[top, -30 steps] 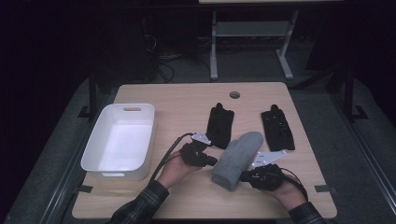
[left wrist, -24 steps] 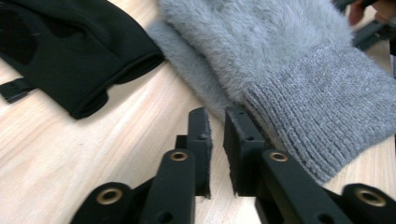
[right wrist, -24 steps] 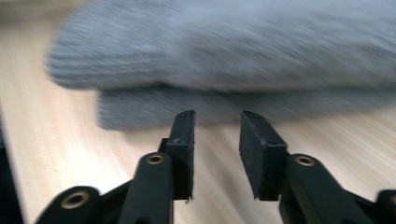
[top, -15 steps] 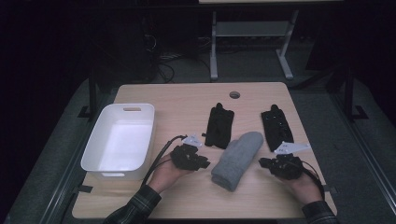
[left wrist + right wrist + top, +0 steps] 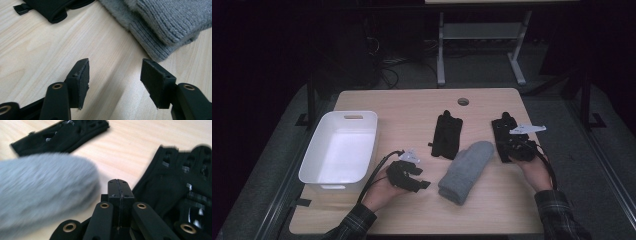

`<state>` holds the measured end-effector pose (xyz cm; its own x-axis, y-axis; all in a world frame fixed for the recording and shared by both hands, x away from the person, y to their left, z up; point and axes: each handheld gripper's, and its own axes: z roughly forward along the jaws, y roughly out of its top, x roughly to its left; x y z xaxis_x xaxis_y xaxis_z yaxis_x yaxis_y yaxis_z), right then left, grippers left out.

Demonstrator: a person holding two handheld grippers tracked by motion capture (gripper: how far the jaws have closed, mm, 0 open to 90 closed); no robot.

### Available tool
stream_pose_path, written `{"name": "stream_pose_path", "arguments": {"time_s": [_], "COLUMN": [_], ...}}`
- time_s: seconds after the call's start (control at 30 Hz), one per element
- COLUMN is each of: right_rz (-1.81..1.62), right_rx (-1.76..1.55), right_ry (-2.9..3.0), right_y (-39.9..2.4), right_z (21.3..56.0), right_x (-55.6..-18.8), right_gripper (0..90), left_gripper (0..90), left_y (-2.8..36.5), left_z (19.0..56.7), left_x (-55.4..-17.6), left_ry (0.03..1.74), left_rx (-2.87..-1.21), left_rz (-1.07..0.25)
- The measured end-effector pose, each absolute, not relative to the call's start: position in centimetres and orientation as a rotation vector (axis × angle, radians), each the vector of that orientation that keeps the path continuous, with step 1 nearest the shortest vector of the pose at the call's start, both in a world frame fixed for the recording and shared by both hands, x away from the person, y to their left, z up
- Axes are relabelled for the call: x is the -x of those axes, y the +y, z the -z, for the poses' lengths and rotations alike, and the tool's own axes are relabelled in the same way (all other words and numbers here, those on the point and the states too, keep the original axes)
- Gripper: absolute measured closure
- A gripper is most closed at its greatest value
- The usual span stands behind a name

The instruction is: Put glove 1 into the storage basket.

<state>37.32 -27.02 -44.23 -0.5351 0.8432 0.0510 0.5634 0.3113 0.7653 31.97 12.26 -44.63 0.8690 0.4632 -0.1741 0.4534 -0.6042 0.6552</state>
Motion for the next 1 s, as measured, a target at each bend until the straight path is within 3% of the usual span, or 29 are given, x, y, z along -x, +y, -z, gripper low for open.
{"name": "stream_pose_path", "arguments": {"time_s": [0.37,1.0], "right_rz": [-1.044,-1.03], "right_rx": [-1.214,-1.049], "right_ry": [2.347,2.573], "right_y": [-25.3,-22.5], "right_z": [46.0,46.3], "right_x": [-40.2,-36.4], "right_gripper": [89.9,89.9], "left_gripper": [36.4,36.1], "left_y": [12.7,13.6], "left_z": [44.5,43.2], "left_x": [-32.1,-32.3], "left_ry": [0.662,0.694], "left_rx": [-2.299,-2.215], "left_rz": [-0.028,-0.05]}}
